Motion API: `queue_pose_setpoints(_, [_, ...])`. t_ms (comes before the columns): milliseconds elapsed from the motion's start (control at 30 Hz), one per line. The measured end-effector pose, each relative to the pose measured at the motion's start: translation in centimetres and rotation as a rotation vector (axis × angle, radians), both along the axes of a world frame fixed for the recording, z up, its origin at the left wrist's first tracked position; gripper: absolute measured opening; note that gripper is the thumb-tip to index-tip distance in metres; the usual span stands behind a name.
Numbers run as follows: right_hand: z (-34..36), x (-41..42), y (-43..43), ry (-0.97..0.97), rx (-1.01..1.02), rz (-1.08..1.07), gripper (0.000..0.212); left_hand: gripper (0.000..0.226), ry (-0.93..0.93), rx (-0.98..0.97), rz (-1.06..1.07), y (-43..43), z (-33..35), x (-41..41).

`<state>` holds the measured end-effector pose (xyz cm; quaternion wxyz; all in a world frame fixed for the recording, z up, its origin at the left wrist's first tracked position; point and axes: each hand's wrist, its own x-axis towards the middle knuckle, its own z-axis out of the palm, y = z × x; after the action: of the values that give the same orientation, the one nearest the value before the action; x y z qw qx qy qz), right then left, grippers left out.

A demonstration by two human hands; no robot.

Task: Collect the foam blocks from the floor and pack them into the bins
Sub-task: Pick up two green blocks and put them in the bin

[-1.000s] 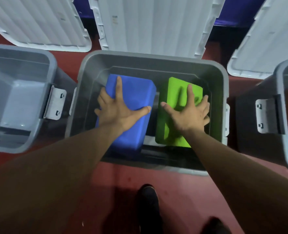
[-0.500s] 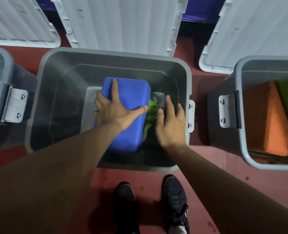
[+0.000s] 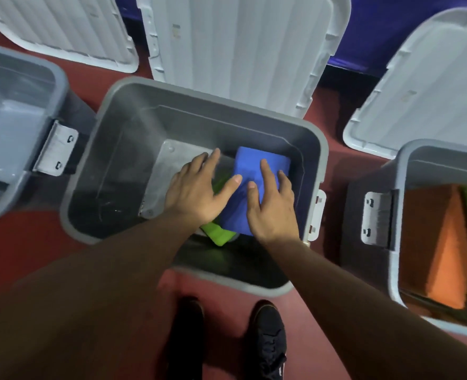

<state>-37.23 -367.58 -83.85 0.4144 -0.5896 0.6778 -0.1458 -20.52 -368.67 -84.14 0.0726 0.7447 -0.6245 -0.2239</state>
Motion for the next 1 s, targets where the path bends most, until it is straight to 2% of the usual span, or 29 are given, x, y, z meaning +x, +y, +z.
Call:
queue_pose_setpoints(167, [1.0, 3.8, 0.4, -0.002, -0.068, 0.164, 0.058, 0.071, -0.051, -0.302, 0.095, 4.1, 1.5, 2.4])
queue_pose_setpoints(333, [2.0, 7.8, 3.1, 0.031, -0.119, 0.358, 0.056, 0.071, -0.096, -0.252, 0.124, 10.2, 2.5, 6.9])
queue_pose_setpoints(433, [2.0, 11.3, 6.3, 0.162, -0.238, 0.505, 0.055, 0.072, -0.078, -0.245, 0.262, 15.4, 3.6, 10.1])
queue_pose_setpoints(533, [3.1, 15.5, 11.1, 0.103, -0.292, 0.603, 0.058, 0.070, -0.084, -0.272, 0.423, 22.5, 5.2, 14.0])
queue_pose_setpoints(700, [5.4, 23.5, 22.8, 0.078, -0.389, 0.903, 0.067, 0.072, -0.178, -0.189, 0.671, 38.7, 6.9, 18.9])
queue_pose_setpoints(833, [6.4, 28.3, 36.8, 0.029, -0.428, 1.029, 0.062, 0.075, -0.191, -0.165, 0.830, 54.2, 8.7, 20.9])
queue_pose_setpoints(1000, [8.0, 33.2, 56.0, 0.037, -0.397, 1.262, 0.074, 0.078, -0.209, -0.082, 1.054, 74.8, 10.5, 22.1])
